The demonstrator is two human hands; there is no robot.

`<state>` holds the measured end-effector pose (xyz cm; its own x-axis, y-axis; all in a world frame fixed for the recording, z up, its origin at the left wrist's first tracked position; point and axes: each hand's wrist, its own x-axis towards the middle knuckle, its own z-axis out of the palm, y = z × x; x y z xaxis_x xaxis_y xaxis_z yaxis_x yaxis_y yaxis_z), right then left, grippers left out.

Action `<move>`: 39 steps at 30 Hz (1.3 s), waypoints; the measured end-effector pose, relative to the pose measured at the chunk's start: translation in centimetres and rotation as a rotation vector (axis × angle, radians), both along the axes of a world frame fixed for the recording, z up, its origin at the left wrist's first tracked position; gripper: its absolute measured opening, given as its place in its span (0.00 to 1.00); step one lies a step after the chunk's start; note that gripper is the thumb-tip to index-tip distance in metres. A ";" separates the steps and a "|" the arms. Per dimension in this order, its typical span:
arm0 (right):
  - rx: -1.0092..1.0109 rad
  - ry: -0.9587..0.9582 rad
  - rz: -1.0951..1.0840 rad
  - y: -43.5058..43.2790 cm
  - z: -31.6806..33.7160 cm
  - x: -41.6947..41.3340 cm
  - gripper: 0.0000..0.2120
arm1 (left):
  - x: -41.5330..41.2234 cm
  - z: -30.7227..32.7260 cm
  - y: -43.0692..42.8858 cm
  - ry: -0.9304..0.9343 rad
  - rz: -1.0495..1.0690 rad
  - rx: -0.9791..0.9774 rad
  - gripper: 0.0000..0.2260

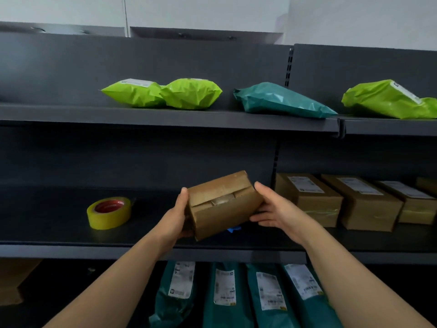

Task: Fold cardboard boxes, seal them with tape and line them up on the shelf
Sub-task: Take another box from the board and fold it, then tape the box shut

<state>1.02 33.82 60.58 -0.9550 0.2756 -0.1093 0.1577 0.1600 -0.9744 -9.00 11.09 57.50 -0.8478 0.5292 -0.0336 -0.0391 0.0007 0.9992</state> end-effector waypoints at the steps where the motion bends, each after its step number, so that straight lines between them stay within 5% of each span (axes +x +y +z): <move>1: 0.073 -0.013 -0.032 -0.7 0.3 -0.1 0.32 | -0.2 0.1 -0.5 0.007 -0.037 0.018 0.31; 7: 0.401 0.037 -0.229 -5.4 1.0 -2.2 0.29 | -1.0 0.0 -4.9 0.041 -0.110 -0.050 0.47; 16: 0.683 -0.104 -0.188 -9.8 -2.9 -7.0 0.25 | -4.4 -1.0 -8.1 0.008 0.039 -0.220 0.31; 22: 0.490 0.106 -0.135 -9.7 -3.8 -9.0 0.24 | -6.5 -2.4 -7.8 -0.131 0.113 -0.108 0.29; 28: 0.522 0.103 -0.108 -8.4 -4.2 -11.3 0.15 | -7.8 -2.2 -5.9 -0.153 0.204 -0.038 0.26; 39: 0.496 0.083 -0.179 -7.3 -3.3 -10.9 0.17 | -7.6 -2.6 -4.0 -0.256 0.163 0.106 0.16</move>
